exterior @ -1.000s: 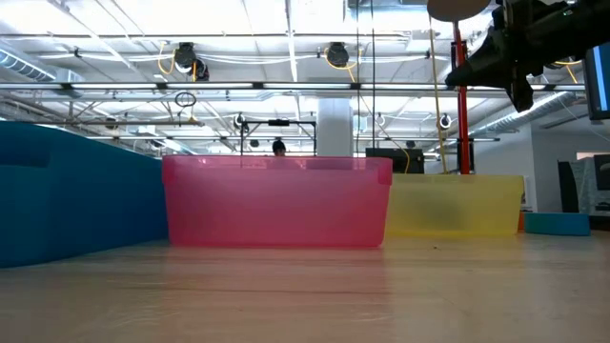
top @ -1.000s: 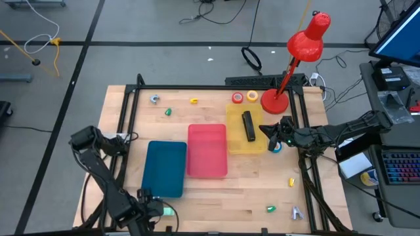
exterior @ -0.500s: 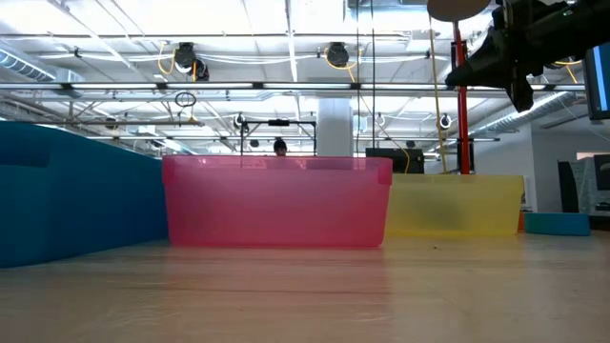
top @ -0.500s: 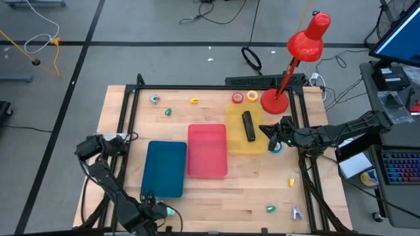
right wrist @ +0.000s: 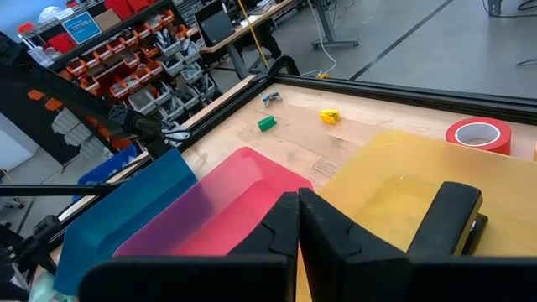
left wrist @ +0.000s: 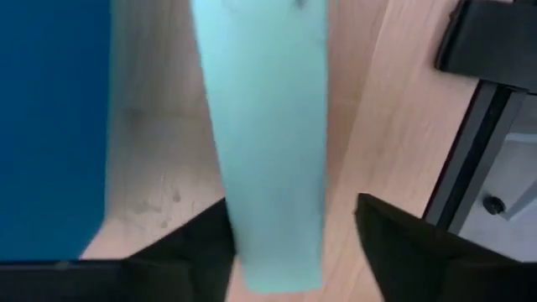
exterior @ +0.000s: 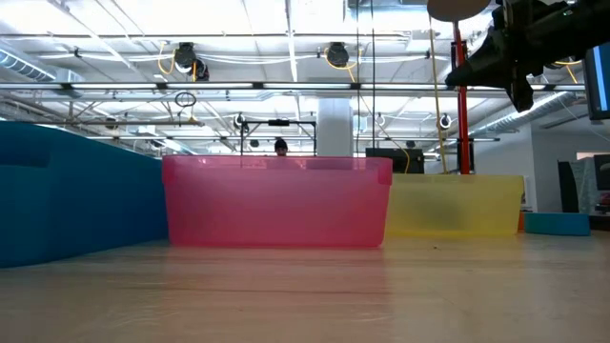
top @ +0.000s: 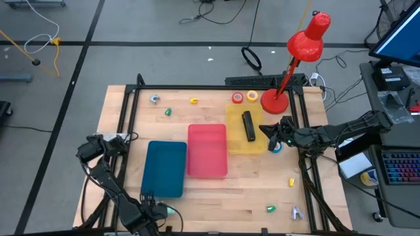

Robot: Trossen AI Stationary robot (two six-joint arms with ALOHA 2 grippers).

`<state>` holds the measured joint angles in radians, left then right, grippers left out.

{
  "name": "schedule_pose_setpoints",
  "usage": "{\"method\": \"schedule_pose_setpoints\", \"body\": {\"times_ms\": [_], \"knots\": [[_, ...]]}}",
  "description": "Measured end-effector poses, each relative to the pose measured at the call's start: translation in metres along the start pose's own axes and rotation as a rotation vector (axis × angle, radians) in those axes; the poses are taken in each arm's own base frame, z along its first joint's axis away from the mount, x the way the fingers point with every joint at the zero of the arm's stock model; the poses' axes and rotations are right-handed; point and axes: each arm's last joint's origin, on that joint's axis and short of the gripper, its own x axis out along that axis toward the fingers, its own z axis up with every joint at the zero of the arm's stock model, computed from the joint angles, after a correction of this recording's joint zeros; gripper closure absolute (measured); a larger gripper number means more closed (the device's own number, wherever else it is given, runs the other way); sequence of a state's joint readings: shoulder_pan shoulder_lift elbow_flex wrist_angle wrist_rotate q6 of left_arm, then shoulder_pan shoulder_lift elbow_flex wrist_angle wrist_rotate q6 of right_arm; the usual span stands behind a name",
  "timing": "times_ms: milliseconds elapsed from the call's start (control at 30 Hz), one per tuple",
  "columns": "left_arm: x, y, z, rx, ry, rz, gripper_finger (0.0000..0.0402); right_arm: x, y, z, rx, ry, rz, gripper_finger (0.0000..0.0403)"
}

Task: Pick and place Stapler, Stapler remover, tape
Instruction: Put the light blue stapler into the yellow bin

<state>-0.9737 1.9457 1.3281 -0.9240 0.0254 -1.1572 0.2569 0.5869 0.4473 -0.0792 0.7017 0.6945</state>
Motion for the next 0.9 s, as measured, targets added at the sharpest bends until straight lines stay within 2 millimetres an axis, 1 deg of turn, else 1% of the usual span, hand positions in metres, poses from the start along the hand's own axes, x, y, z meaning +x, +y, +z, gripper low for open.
{"method": "schedule_pose_setpoints", "body": {"times_ms": [133,167,400,533,633,733,900], "knots": [[0.000,-0.001,0.000,-0.003,-0.001,-0.016,0.0263,0.000,0.000,0.000,0.000,0.000,0.000,0.0402],[0.000,-0.002,0.001,-0.004,0.002,-0.033,0.0278,0.000,0.000,0.000,0.000,0.000,0.000,0.0402],[-0.002,-0.012,0.012,-0.051,0.027,-0.190,0.0280,0.000,0.000,0.000,0.000,0.000,0.000,0.0402],[-0.007,-0.014,0.017,-0.095,0.063,-0.229,0.0280,0.000,0.000,0.000,-0.001,0.000,0.000,0.0401],[-0.019,-0.014,0.022,-0.112,0.067,-0.201,0.0280,0.000,0.000,0.000,-0.002,0.000,0.000,0.0402],[-0.037,-0.013,0.029,-0.129,0.033,-0.151,0.0280,0.000,0.000,0.000,-0.003,0.000,0.000,0.0401],[-0.069,-0.014,0.050,-0.127,-0.079,-0.162,0.0280,0.000,0.000,0.000,-0.003,0.001,0.001,0.0402]]}}
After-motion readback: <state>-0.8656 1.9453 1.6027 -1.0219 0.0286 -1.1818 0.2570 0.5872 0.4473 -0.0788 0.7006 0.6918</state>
